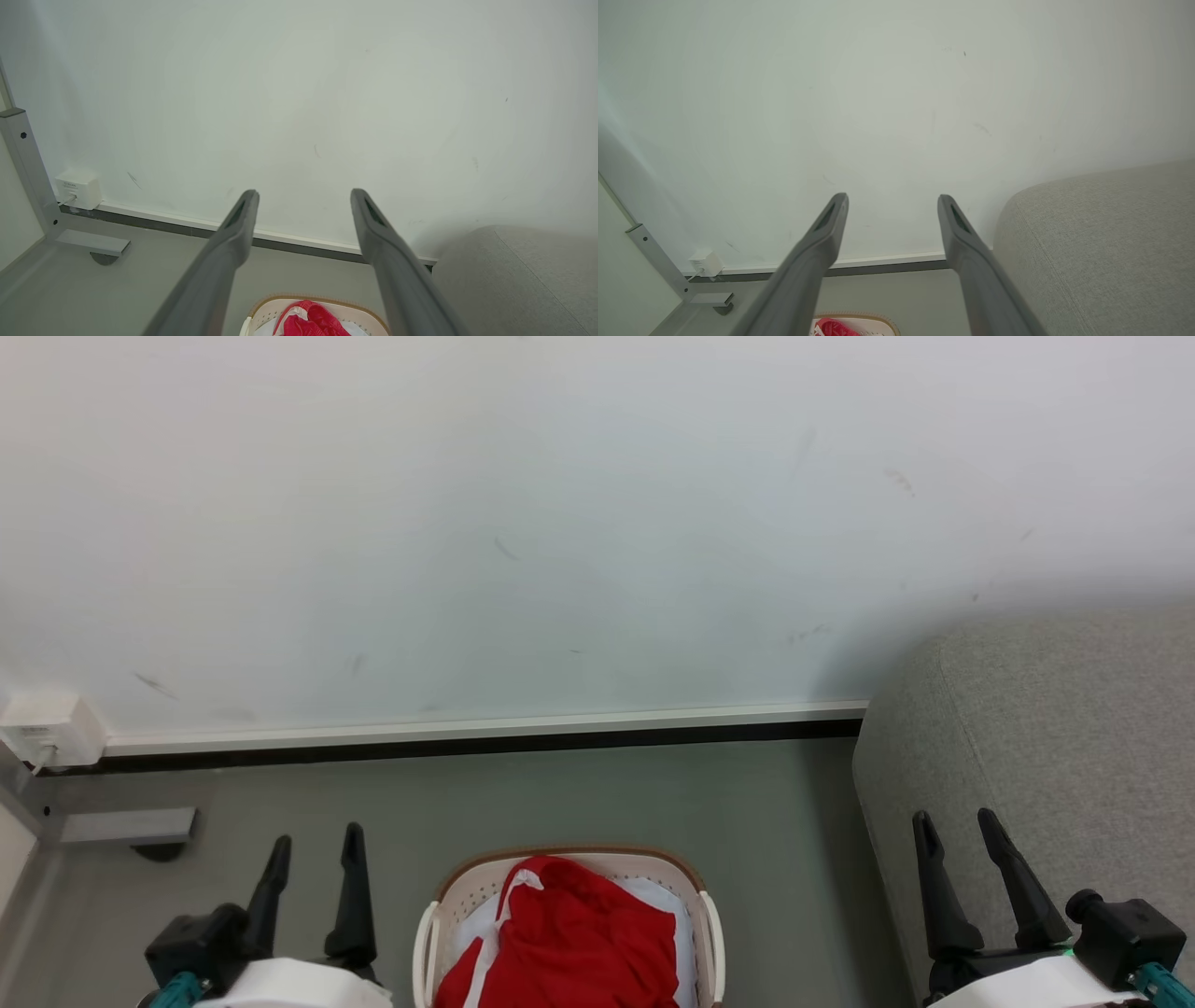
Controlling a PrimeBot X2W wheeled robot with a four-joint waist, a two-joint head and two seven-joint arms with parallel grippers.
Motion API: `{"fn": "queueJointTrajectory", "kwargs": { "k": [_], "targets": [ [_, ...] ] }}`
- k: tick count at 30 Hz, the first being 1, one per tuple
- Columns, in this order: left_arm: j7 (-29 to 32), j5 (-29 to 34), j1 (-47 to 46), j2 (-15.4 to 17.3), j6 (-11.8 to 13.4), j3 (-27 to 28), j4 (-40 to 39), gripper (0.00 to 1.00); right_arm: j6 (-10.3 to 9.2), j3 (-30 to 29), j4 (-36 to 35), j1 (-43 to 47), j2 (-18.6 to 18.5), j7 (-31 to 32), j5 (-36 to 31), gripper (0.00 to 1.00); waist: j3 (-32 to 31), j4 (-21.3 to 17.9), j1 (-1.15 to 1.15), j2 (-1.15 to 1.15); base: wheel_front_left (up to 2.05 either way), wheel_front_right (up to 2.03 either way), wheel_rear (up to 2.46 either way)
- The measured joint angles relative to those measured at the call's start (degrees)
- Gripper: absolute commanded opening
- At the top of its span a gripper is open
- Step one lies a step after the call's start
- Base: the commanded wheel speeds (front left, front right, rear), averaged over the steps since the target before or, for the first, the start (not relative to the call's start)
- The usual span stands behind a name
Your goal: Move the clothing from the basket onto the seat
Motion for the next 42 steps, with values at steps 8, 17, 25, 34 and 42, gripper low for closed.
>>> {"fn": "queueJointTrajectory", "kwargs": {
  "k": [8, 17, 25, 34, 42],
  "targets": [
    [-1.02, 3.87, 0.16, -0.02, 0.35, -0.35, -0.04, 1.00, 0.00, 0.48, -0.02, -0.03, -0.03, -1.03, -3.39, 1.00, -0.30, -0.14, 0.00, 0.00, 0.00, 0.00, 0.00],
    [-1.99, 7.99, 0.26, -0.12, 0.41, -0.33, -0.30, 1.00, 0.00, 0.93, -0.24, -0.03, -0.02, -2.09, -7.09, 1.00, -0.42, -0.26, 0.00, 0.00, 0.00, 0.00, 0.00],
    [-2.92, 11.62, 0.38, -0.25, 0.41, -0.24, -0.42, 1.00, 0.00, 0.41, -0.53, -0.02, 0.05, -3.00, -9.51, 1.00, -0.51, -0.31, 0.00, 0.00, 0.00, 0.00, 0.00],
    [-3.97, 15.39, 0.48, -0.44, 0.33, -0.03, -0.59, 1.00, 0.00, 0.42, -0.99, 0.00, 0.16, -4.01, -12.49, 1.00, -0.59, -0.46, 0.00, 0.00, 0.00, 0.00, 0.00],
    [-4.38, 17.42, 0.52, -0.67, 0.15, 0.20, -0.64, 1.00, 0.00, 0.51, -1.36, 0.02, 0.23, -4.37, -14.16, 1.00, -0.64, -0.53, 0.00, 0.00, 0.00, 0.00, 0.00]
  ]
}}
